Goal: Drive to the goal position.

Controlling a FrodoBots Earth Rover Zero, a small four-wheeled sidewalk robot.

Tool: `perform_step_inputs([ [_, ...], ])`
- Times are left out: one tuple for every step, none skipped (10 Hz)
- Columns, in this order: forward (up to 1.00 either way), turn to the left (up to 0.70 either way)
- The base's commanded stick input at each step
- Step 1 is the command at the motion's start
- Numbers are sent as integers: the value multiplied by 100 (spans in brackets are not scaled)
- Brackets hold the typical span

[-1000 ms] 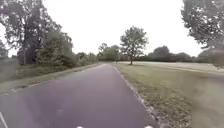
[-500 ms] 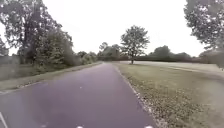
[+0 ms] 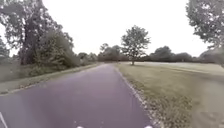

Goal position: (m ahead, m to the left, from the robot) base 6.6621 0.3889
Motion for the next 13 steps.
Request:
perform_step_inputs([
  [70, 1],
  [70, 1],
  [70, 1],
  [70, 1],
  [70, 1],
  [70, 1],
  [70, 1],
  [70, 1],
  [70, 1],
  [70, 1],
  [70, 1],
  [70, 1],
  [70, 1],
])
